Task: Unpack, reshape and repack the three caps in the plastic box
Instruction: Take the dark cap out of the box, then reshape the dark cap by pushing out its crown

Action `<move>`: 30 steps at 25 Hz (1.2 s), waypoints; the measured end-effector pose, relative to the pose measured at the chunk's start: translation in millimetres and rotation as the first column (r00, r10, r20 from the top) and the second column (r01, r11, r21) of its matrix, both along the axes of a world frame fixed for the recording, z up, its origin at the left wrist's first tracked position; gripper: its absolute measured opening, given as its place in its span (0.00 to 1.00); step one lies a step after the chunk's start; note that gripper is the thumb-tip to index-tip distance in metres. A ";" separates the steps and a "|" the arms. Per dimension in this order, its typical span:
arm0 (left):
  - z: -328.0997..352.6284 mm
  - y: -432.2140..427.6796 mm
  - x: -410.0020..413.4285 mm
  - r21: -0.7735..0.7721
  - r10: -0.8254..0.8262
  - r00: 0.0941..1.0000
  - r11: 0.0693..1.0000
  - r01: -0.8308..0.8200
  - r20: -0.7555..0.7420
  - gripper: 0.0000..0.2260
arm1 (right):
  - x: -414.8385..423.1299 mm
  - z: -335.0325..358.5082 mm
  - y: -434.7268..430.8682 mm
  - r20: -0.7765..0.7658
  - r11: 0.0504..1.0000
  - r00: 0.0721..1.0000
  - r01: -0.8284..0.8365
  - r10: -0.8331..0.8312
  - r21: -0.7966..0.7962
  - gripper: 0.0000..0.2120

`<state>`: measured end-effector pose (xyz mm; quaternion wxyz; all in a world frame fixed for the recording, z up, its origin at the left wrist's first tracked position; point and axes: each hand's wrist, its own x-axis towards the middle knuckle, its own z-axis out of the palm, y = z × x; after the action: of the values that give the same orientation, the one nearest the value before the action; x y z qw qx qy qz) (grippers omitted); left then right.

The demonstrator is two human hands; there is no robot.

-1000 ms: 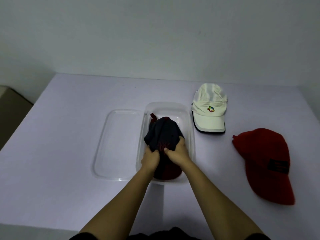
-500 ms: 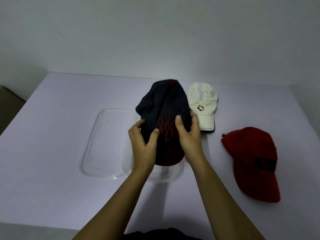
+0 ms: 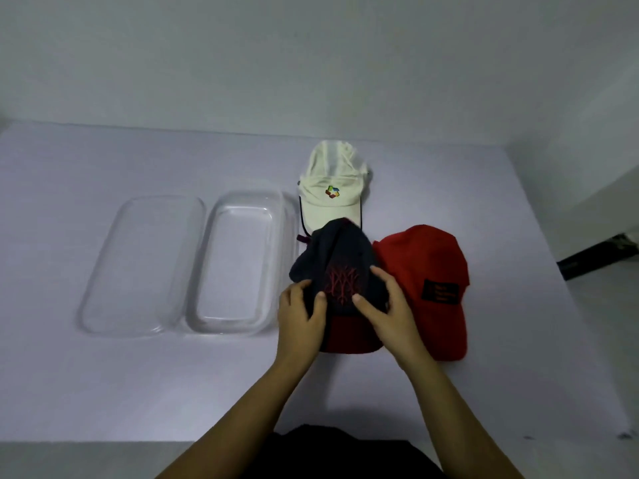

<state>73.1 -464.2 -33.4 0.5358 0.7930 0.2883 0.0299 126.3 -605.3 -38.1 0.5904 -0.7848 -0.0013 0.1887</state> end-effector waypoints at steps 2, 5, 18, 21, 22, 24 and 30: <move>-10.3 -4.9 -1.6 -0.035 -0.018 0.991 0.999 0.014 -0.134 0.19 | 5.4 -10.7 0.4 -0.090 0.998 0.996 -0.023 0.018 -0.053 0.28; -6.5 -2.7 -5.3 -0.154 -0.103 0.987 0.985 0.084 -0.123 0.21 | 13.9 -16.8 4.2 -0.184 0.996 0.983 0.004 -0.020 -0.088 0.28; -20.0 13.6 -8.3 0.480 -0.435 0.894 0.810 0.338 0.105 0.23 | 3.0 21.9 -17.7 -0.001 0.934 0.944 -0.328 0.331 -0.144 0.33; -18.4 18.0 -4.9 0.668 -0.546 0.820 0.676 0.310 0.172 0.27 | -14.9 17.4 -21.2 0.275 0.685 0.792 -0.230 0.544 -0.691 0.36; -18.1 16.5 -3.5 0.720 -0.590 0.789 0.621 0.309 0.171 0.30 | -17.3 16.7 -16.2 0.315 0.671 0.813 -0.121 0.490 -0.732 0.34; -15.1 12.9 -2.6 0.783 -0.634 0.753 0.554 0.283 0.176 0.31 | -15.0 18.9 -3.8 0.283 0.634 0.873 -0.039 0.398 -0.772 0.30; -10.1 11.3 0.6 0.756 -0.559 0.758 0.640 0.136 0.336 0.19 | -11.5 22.6 8.2 0.339 0.614 0.829 -0.006 0.444 -0.789 0.21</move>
<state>73.6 -452.8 -43.4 0.2526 0.9318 -0.0752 0.2495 114.7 -597.1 -15.5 0.1532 -0.9712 -0.1789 0.0349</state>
